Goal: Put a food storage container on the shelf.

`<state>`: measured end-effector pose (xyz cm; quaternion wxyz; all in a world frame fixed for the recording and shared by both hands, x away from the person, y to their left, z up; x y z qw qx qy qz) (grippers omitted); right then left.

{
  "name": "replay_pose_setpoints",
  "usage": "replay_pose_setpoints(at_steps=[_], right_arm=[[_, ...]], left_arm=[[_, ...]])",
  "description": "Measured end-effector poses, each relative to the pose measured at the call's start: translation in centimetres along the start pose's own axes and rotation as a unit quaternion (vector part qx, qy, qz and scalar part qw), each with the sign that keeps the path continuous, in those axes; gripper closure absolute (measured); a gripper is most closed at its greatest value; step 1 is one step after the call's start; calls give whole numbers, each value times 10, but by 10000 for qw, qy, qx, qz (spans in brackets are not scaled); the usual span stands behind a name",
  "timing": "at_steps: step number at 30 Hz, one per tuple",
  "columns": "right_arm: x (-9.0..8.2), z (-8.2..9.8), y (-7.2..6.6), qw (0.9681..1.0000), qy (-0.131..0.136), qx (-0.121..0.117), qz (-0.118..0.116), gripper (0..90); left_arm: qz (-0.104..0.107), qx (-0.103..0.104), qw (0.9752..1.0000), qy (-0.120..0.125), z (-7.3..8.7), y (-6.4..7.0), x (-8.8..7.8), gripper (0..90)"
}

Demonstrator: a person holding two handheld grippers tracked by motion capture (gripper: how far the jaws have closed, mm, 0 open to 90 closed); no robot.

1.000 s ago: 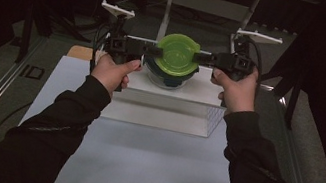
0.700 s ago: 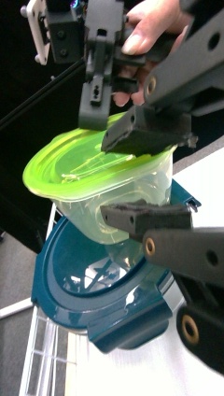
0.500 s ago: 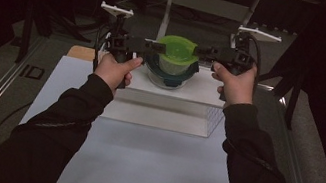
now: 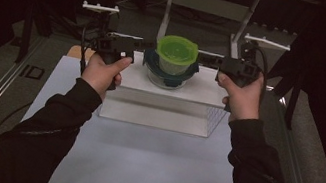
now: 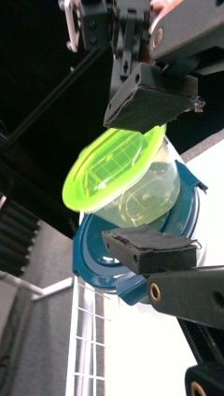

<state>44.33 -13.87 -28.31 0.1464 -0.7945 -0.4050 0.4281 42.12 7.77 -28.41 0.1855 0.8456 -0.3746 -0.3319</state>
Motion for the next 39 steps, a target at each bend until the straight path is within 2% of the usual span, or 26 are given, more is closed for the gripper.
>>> replay_pose_setpoints(at_steps=[3,4,6,8,13,15,17,18,21,23,25,27,30,33,36,38,39], right_arm=[[-2,11,-3,9999,34,-143,12,513],[-3,14,-5,9998,41,-172,2,514],[-3,21,-9,9991,112,-388,137,523],[-1,31,-13,9989,105,-456,57,535],[12,51,-19,9979,43,-639,78,574],[19,58,-22,9975,-45,-707,77,592],[25,62,-25,9970,-91,-765,107,653],[27,63,-26,9968,-81,-786,121,661],[36,67,-31,9952,-127,-945,214,744],[42,69,-35,9930,-211,-1141,216,816],[47,70,-37,9925,-253,-1165,276,896],[52,70,-38,9925,-311,-1142,314,897],[56,66,-37,9931,-248,-1090,346,898],[57,60,-37,9941,-144,-1022,323,898],[58,54,-36,9950,-72,-951,283,898],[60,51,-35,9956,-59,-900,262,898],[61,49,-34,9957,-49,-877,284,898]], left_arm=[[13,119,9998,175,8,5,-9,372],[72,196,9996,201,13,7,-13,362],[214,413,9986,256,23,12,-17,325],[261,634,9973,272,35,15,-20,307],[312,870,9954,244,64,17,-23,273],[289,1115,9930,255,77,18,-22,231],[260,1269,9912,280,85,19,-21,219],[208,1409,9894,289,94,18,-20,197],[192,1517,9880,238,110,16,-16,175],[181,1592,9868,243,122,15,-13,168],[115,1705,9851,173,134,12,-10,151],[91,1740,9846,146,146,9,-6,135],[-60,1860,9825,23,163,4,2,42],[-104,1923,9813,1,177,1,8,27],[114,1780,9839,60,192,1,14,26],[-6,1860,9825,100,199,-1,18,22],[1,1818,9833,93,201,-1,21,22]])
Point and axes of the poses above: each handheld gripper's, and its own axes: x roughly forward along the jaws, z roughly out of its underside, y roughly to its right, the point moved 8 cm from there along x, roughly forward along the jaws, and after that the axes turned 12 degrees about -y, right-handed, at the moved point
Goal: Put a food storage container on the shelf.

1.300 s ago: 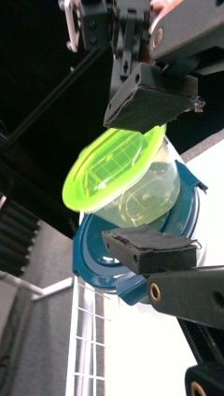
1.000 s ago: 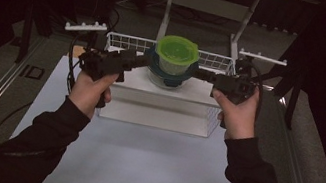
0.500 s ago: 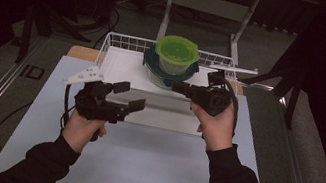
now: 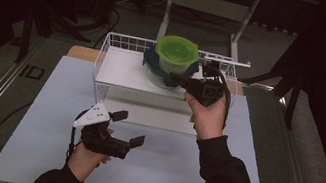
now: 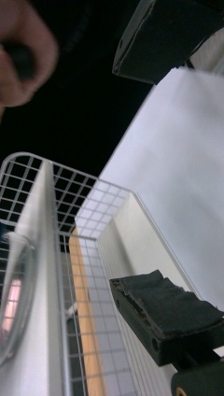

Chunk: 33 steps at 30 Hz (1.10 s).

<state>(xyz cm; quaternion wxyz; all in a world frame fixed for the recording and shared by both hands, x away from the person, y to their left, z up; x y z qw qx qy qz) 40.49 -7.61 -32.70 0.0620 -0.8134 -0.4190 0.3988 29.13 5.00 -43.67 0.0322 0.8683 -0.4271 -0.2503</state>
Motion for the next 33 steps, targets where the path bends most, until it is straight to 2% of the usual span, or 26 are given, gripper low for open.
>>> replay_pose_setpoints(at_steps=[2,4,7,10,16,19,21,26,30,33], right_arm=[[3,-3,3,10000,-11,32,44,898],[5,-5,6,9999,-22,70,70,898],[7,-9,10,9999,-8,115,88,898],[10,-11,14,9998,-14,148,124,898],[15,-17,19,9996,-16,194,187,897],[15,-21,22,9994,35,222,270,896],[14,-22,25,9991,69,337,249,896],[10,-22,29,9988,140,404,251,893],[7,-18,27,9991,134,345,207,864],[4,-14,21,9995,138,243,141,800]], left_arm=[[62,89,9997,-226,5,2,4,22],[-83,244,9995,-158,5,2,4,22],[-171,354,9991,-156,5,1,4,22],[-164,274,9994,-136,7,-2,4,22],[-129,311,9993,-134,7,-1,5,22],[-127,314,9994,-110,6,0,3,22],[-128,320,9993,-110,6,0,3,22],[-164,343,9992,-130,7,1,4,22],[-170,356,9992,-108,5,1,3,22],[-136,381,9991,-93,3,2,1,22]])
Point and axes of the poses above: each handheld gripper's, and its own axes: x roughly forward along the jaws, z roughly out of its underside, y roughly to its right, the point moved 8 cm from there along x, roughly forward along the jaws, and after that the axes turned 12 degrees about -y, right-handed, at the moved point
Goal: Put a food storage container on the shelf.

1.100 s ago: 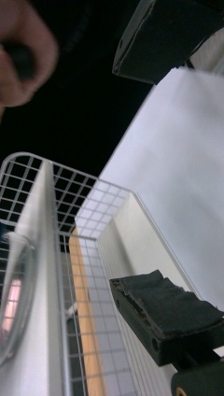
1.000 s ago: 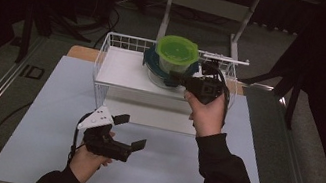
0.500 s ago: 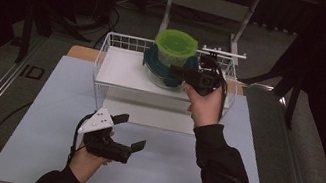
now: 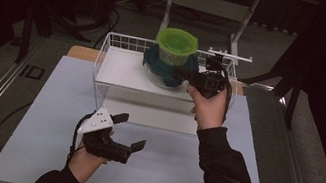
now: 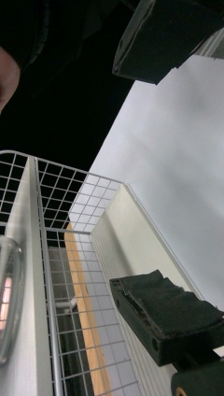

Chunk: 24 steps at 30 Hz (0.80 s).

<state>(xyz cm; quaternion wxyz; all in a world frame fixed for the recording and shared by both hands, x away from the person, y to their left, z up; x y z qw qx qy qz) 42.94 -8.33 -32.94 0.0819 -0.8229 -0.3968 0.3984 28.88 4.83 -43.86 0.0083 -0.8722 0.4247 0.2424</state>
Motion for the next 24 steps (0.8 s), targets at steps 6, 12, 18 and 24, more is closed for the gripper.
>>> replay_pose_setpoints(at_steps=[6,12,18,24], right_arm=[[-5,14,-13,9993,19,-377,-39,563],[-13,31,-23,9963,237,-810,-187,297],[-17,48,-26,9909,378,-1235,-370,160],[-16,64,-26,9861,478,-1546,-365,146]], left_arm=[[143,141,9998,90,-7,3,-3,22],[175,407,9989,132,-17,7,-6,22],[352,337,9986,207,-29,8,-15,22],[281,335,9989,148,-29,5,-16,22]])
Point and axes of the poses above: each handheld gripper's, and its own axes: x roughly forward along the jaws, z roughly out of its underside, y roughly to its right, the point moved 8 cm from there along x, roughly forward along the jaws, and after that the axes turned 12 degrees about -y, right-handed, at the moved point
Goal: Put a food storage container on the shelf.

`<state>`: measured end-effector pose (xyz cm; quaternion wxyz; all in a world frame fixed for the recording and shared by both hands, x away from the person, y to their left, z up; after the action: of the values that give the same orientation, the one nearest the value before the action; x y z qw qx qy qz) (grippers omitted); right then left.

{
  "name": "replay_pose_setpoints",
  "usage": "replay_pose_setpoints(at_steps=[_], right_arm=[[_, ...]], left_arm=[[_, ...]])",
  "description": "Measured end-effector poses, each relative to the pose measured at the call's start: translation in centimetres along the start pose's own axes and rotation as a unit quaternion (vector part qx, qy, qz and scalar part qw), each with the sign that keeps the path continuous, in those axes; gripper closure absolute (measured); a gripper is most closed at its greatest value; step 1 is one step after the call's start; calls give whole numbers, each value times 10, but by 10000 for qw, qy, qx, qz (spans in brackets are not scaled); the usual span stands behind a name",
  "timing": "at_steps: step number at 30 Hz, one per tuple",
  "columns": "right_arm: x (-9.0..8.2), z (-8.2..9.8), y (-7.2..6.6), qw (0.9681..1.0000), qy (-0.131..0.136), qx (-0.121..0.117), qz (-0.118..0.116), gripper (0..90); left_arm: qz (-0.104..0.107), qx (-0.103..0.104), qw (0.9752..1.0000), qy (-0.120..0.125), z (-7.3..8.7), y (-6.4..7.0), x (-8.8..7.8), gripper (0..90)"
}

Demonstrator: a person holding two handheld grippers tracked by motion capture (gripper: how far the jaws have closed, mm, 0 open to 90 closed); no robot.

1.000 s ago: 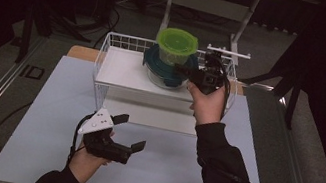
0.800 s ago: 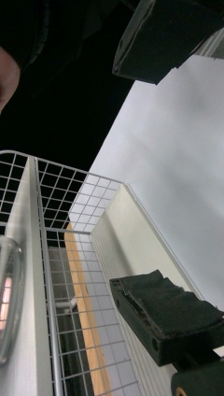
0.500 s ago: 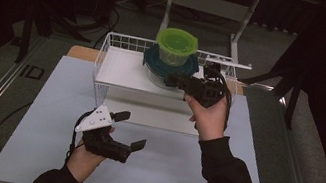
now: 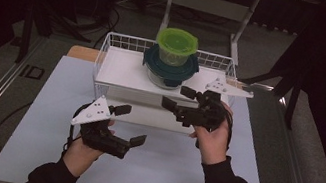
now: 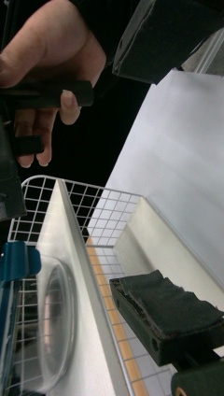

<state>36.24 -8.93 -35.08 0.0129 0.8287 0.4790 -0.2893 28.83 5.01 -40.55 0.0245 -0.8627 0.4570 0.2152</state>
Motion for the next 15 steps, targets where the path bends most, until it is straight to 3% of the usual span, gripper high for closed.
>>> replay_pose_setpoints(at_steps=[9,15], right_arm=[[1,33,0,9998,-24,-201,91,154],[-1,61,4,10000,-32,-38,42,154]], left_arm=[[144,161,9997,-81,8,6,1,22],[187,252,9994,-172,18,9,1,22]])
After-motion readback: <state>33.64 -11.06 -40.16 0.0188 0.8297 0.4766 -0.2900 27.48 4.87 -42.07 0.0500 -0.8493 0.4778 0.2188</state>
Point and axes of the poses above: each handheld gripper's, and its own axes: x roughly forward along the jaws, z roughly out of its underside, y roughly to its right, the point moved 8 cm from there along x, roughly forward along the jaws, and after that the axes turned 12 degrees about -y, right-handed, at the moved point
